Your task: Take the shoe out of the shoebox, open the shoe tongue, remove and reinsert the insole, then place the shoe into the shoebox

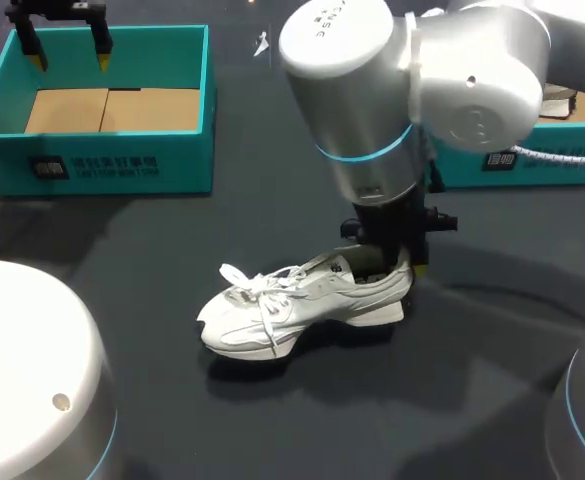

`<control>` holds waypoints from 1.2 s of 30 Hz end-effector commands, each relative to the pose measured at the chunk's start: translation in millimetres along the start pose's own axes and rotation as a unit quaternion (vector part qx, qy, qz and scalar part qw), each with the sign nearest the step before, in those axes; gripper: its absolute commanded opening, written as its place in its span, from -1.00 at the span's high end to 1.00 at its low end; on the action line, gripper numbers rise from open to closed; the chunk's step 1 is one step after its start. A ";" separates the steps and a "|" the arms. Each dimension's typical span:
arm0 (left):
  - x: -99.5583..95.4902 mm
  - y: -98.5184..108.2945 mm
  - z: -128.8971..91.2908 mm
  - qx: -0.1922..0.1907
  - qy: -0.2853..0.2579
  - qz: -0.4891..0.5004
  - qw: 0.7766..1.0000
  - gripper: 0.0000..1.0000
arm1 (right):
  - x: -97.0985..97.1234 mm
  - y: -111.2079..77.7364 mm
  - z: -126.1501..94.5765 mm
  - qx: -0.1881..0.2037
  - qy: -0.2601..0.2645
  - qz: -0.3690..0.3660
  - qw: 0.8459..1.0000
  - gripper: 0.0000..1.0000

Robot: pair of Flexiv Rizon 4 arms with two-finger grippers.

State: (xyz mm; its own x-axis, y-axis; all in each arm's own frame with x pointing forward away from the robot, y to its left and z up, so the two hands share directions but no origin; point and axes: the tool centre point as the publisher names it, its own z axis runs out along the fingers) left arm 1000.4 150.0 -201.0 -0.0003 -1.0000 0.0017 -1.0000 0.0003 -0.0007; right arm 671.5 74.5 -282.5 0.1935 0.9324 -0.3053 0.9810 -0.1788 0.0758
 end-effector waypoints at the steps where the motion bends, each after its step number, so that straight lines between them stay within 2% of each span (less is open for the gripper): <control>1: 0.0 0.1 -0.6 0.000 -0.001 0.000 1.000 -1.00 | 12.9 -3.7 5.5 -0.001 -0.009 0.223 0.975 1.00; 25: 0.0 0.1 -0.6 0.000 -0.001 0.000 1.000 -1.00 | 18.4 15.6 43.5 0.002 -0.025 0.227 0.974 1.00; 36: 0.0 0.1 -0.6 0.000 -0.001 0.000 1.000 -1.00 | 27.9 5.9 53.2 -0.013 -0.020 0.206 0.978 1.00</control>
State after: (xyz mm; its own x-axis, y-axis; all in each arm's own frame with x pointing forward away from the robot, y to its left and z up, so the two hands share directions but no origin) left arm 1000.4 150.0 -201.0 -0.0003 -1.0000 0.0017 -1.0000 0.0003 -0.0007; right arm 690.9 73.9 -336.9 0.1858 0.9243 -0.3334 0.9825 -0.1702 0.0757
